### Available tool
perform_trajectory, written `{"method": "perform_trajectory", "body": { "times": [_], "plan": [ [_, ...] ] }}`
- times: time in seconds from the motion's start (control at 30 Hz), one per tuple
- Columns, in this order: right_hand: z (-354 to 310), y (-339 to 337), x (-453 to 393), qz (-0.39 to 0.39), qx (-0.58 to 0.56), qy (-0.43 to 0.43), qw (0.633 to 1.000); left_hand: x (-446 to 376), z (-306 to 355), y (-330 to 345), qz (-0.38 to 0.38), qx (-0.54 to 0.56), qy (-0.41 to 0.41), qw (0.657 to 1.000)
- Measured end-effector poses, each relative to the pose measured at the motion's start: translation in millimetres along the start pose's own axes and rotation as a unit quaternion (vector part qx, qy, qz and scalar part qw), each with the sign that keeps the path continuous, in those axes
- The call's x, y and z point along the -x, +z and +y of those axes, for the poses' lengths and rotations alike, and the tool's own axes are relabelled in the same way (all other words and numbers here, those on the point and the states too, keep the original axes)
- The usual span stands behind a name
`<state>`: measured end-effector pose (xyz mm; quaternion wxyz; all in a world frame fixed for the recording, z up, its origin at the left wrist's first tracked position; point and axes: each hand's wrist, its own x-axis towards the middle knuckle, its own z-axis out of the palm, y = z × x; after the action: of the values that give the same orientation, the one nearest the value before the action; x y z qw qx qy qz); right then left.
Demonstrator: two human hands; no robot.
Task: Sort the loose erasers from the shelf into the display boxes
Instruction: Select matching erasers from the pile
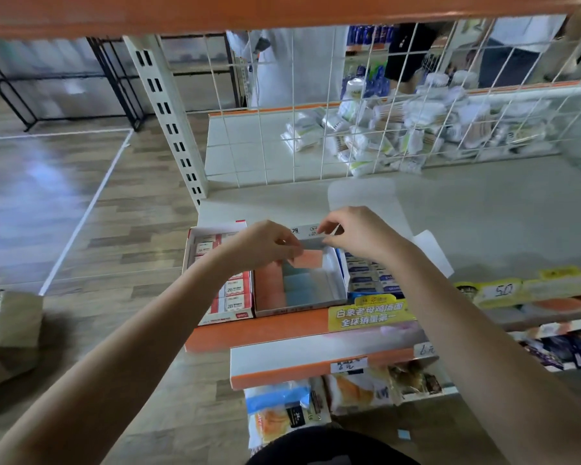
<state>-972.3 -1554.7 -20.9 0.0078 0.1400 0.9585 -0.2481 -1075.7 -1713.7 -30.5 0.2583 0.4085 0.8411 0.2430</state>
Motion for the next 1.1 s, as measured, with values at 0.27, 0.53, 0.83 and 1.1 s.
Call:
{"method": "perform_trajectory", "body": {
  "times": [0.27, 0.53, 0.83, 1.1],
  "plan": [
    [9, -2, 7, 0.011, 0.016, 0.009, 1.000, 3, 19, 15, -0.074, -0.006, 0.011, 0.997],
    [12, 0, 7, 0.013, 0.007, 0.012, 1.000, -2, 30, 21, -0.095, -0.048, 0.021, 0.994],
    [16, 1, 10, 0.012, 0.007, 0.019, 1.000, -8, 35, 23, -0.120, -0.135, 0.059, 0.982],
    [15, 0, 11, 0.007, -0.001, 0.027, 1.000, -18, 43, 27, -0.127, -0.179, 0.066, 0.973]
  ]
}}
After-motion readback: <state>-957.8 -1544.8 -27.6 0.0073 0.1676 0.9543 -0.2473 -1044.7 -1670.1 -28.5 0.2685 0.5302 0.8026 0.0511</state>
